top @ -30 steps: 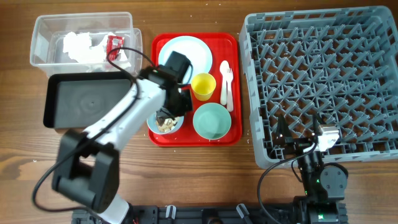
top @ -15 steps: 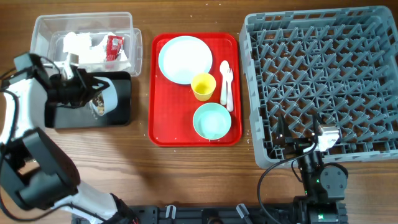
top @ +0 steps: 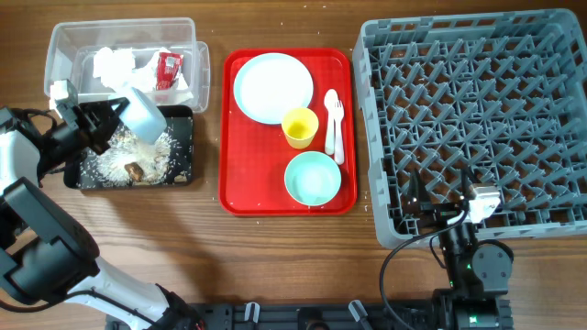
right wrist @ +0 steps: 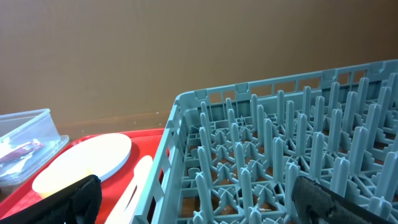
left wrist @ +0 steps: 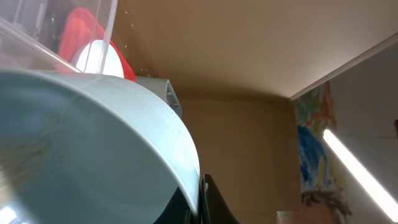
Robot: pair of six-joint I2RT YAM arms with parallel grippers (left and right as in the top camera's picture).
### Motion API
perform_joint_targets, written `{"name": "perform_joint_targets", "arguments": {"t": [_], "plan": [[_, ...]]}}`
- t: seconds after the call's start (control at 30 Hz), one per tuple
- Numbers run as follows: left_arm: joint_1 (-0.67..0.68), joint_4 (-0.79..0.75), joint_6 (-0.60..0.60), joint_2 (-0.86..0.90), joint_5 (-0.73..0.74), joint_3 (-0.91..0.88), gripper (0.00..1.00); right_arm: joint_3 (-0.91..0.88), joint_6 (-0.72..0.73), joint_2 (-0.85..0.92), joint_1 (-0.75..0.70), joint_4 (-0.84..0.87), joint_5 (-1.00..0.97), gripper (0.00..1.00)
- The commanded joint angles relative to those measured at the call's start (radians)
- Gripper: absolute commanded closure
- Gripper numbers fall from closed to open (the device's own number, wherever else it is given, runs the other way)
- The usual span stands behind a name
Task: Sort waste into correct bins and load items into the dishwasher rack
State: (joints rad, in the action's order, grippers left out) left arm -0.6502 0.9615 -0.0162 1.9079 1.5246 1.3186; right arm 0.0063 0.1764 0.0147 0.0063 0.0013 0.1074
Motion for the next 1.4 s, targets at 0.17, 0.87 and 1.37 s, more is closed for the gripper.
{"name": "perform_joint_targets", "arguments": {"t": [0.17,0.87,1.37], "plan": [[-0.011,-0.043,0.086,0.005,0.046,0.015,0.96,-0.001,-0.016,-0.005,0.007,0.005,-0.001,0.00],[0.794,-0.093,0.235,-0.258,-1.073,0.040,0.96,-0.001,-0.017,-0.005,0.007,0.005,-0.001,0.00],[1.117,0.007,0.316,-0.013,-1.347,0.109,0.55,-0.001,-0.016,-0.005,0.007,0.005,-0.001,0.00]]}}
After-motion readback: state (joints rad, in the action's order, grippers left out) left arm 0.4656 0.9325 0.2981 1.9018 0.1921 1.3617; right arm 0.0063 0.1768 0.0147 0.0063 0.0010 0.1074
